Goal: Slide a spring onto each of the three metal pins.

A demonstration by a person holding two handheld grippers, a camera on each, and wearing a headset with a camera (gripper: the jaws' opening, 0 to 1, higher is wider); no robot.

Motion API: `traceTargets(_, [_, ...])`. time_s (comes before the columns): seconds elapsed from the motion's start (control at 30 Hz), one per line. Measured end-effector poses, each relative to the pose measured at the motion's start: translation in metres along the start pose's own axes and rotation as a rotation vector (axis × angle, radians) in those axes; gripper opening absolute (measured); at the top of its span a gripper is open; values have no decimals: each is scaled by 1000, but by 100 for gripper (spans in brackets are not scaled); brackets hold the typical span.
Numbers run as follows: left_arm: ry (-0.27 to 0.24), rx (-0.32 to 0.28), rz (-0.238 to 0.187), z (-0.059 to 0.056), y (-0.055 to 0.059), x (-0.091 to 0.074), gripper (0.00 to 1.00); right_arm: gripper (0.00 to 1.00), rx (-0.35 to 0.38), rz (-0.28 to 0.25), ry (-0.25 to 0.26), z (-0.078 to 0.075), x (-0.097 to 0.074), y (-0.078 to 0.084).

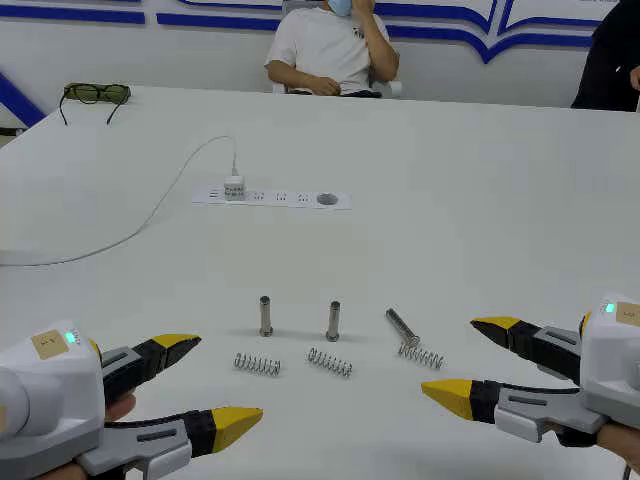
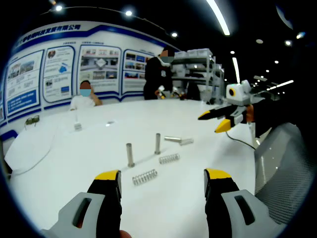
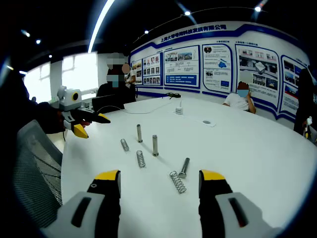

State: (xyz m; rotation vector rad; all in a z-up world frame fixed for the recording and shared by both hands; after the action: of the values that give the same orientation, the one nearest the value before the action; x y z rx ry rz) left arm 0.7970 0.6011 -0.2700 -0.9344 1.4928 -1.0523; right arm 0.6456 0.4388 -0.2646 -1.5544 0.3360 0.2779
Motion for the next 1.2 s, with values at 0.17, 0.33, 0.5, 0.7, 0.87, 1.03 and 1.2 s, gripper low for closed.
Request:
traceTargets(0.17, [-3,-2,2,0,0,-1,69,65,-5,10,-3,1,1,2])
traceTargets(0.33, [-3,-6,-2,0,-1,-1,69,65,-2,10,0,1,0,2])
traceTargets(0.5, [-1,-5,-2,-1,0,1,69,64,-2,14,3,0,0,4])
traceTargets(0.7, [-3,-6,-3,-1,0,1,69,64,-1,17,5,-1,0,4])
traceTargets(0.87, [-5,-9,-4,0,1,0,69,64,0,21,5,-1,0,5])
traceTargets(1.03, [-4,-10,-4,0,2,1,69,64,2,26,10,-2,0,7])
traceTargets(1.2, [-1,-11,-5,0,2,3,69,62,6,34,18,-4,0,7])
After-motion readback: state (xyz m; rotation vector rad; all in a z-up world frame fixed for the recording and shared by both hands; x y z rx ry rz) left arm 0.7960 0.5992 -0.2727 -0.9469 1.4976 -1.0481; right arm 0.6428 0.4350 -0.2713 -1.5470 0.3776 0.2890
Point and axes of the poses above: the centre of the closed fingertips' face, and the gripper's own axes: x roughly forward along the fingers, z roughly to its left, y roughly out of its underside, the point moved 1 cm from there along -x, roughly backward along the fingers, and after that the axes turned 1 degree about y, right-handed, at the moved point
